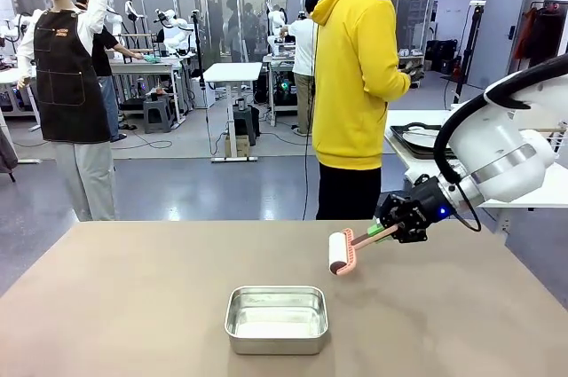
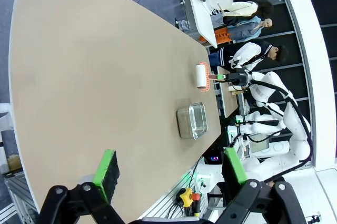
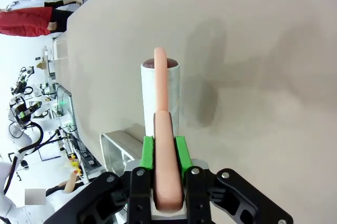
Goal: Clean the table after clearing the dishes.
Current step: When the right (or left) Handle tray is removed, use the right hand (or left hand) to clean the right (or left) side of the table with the Lint Roller.
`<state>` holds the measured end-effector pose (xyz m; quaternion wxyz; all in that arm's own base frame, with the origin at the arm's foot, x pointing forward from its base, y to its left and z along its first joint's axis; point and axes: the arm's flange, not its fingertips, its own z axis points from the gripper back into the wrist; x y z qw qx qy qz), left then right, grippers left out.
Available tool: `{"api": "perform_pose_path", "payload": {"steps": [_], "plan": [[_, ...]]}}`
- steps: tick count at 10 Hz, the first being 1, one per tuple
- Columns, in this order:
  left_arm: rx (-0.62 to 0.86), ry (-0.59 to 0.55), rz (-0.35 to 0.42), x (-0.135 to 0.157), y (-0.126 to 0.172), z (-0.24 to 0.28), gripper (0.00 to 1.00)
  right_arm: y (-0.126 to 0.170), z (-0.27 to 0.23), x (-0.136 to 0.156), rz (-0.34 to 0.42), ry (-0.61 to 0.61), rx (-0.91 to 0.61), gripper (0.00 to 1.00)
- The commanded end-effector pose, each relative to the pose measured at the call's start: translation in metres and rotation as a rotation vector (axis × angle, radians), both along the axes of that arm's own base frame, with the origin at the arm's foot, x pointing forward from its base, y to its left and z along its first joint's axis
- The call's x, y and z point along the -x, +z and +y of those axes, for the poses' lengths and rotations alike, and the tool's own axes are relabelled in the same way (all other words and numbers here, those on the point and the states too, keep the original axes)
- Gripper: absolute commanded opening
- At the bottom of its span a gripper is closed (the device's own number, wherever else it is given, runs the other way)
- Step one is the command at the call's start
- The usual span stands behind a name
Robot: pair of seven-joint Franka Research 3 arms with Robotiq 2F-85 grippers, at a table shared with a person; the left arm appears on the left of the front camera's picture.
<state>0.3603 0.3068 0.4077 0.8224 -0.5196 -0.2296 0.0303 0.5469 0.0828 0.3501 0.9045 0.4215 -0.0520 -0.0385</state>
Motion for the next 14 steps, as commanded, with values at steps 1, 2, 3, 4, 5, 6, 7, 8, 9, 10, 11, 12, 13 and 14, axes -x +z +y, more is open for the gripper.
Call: {"api": "perform_pose_path", "payload": {"steps": [1,2,3,4,5,6,7,8,9,10,11,12,13,14], "plan": [[0.013,-0.003,-0.02,0.004,0.001,0.001,1.0,-0.018,0.003,-0.005,-0.011,0.029,0.002,0.21],[0.013,-0.003,-0.02,0.004,0.001,0.001,1.0,-0.027,0.001,-0.01,0.008,0.034,0.01,0.21],[0.013,-0.003,-0.02,0.004,0.001,0.001,1.0,-0.032,-0.007,-0.016,0.017,0.012,0.024,0.21],[0.013,-0.003,-0.02,0.004,0.001,0.001,1.0,-0.036,-0.022,-0.021,0.007,-0.015,0.028,0.21],[0.013,-0.003,-0.02,0.004,0.001,0.001,1.0,-0.04,-0.044,-0.024,-0.01,-0.03,0.063,0.21],[0.013,-0.003,-0.02,0.004,0.001,0.001,1.0,-0.04,-0.063,-0.022,-0.036,-0.031,0.028,0.21],[0.013,-0.003,-0.02,0.004,0.001,0.001,1.0,-0.038,-0.082,-0.017,-0.052,-0.019,0.022,0.21],[0.013,-0.003,-0.02,0.004,0.001,0.001,1.0,-0.035,-0.104,-0.011,-0.065,-0.025,0.021,0.21],[0.013,-0.003,-0.02,0.004,0.001,0.001,1.0,-0.029,-0.137,-0.006,-0.077,-0.049,0.019,0.21],[0.013,-0.003,-0.02,0.004,0.001,0.001,1.0,-0.024,-0.168,0.0,-0.096,-0.062,0.069,0.21],[0.013,-0.003,-0.02,0.004,0.001,0.001,1.0,-0.021,-0.197,0.006,-0.121,-0.055,0.149,0.21],[0.013,-0.003,-0.02,0.004,0.001,0.001,1.0,-0.017,-0.22,0.013,-0.145,-0.045,0.152,0.21],[0.013,-0.003,-0.02,0.004,0.001,0.001,1.0,-0.013,-0.242,0.019,-0.174,-0.048,0.144,0.21],[0.013,-0.003,-0.02,0.004,0.001,0.001,1.0,-0.009,-0.262,0.022,-0.187,-0.034,0.137,0.21]]}}
